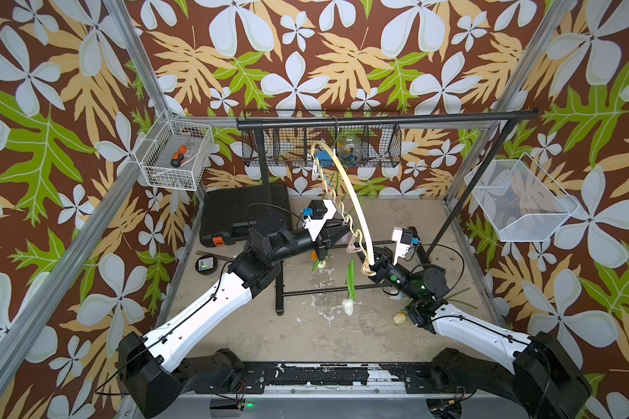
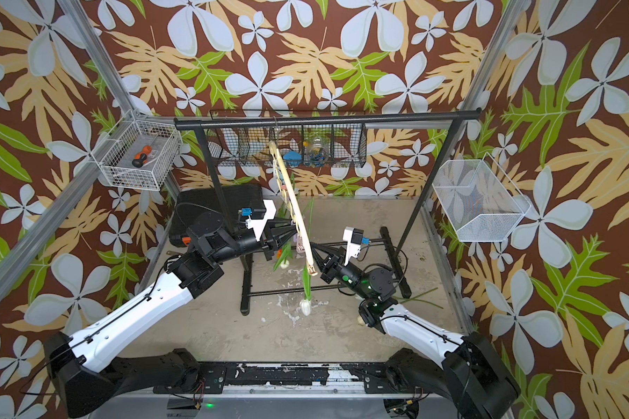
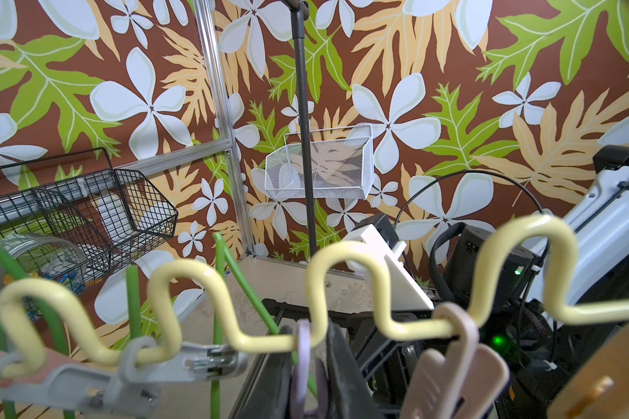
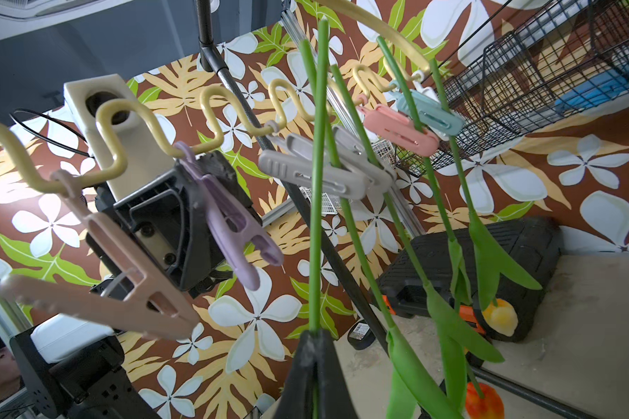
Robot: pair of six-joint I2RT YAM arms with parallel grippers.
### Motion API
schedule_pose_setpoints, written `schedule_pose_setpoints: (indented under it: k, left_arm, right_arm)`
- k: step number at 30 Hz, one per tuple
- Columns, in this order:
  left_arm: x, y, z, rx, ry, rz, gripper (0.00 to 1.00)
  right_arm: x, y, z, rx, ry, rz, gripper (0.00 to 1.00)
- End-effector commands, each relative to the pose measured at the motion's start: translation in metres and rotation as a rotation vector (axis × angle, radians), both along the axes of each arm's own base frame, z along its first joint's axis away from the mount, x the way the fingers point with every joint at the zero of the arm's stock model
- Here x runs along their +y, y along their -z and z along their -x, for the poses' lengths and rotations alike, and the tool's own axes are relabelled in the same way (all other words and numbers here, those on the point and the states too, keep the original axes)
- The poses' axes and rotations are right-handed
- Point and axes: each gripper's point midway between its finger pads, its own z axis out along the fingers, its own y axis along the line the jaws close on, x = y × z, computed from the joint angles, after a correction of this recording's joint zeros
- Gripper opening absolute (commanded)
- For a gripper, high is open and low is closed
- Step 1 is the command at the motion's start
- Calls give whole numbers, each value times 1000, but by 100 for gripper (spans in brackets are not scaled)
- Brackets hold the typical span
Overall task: Dry the flowers on a clothes hanger
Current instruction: Open the clamp at the hanger, then clamp the flower onto the hanger.
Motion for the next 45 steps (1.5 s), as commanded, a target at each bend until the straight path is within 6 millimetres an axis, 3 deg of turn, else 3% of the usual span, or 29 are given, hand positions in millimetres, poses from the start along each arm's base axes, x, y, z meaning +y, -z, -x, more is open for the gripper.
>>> schedule_pose_setpoints:
  k: [1,24,40,45]
  left_arm:
    - [-2,-4,2,-6,15,27,19]
    - [0,-6,-6,42,-8,135,17]
    - [5,-10,-5,56,-15,197,16]
    - [7,-16,-5,72,-13,245,14]
  right_arm:
    - [-3,-19,7,-49,-11,-80,0]
    - [30,-26,19,-53,-129,-151,0]
    - [9,-37,24,58,-88,-374,0]
    - [15,-48,32,65,-114,-418,0]
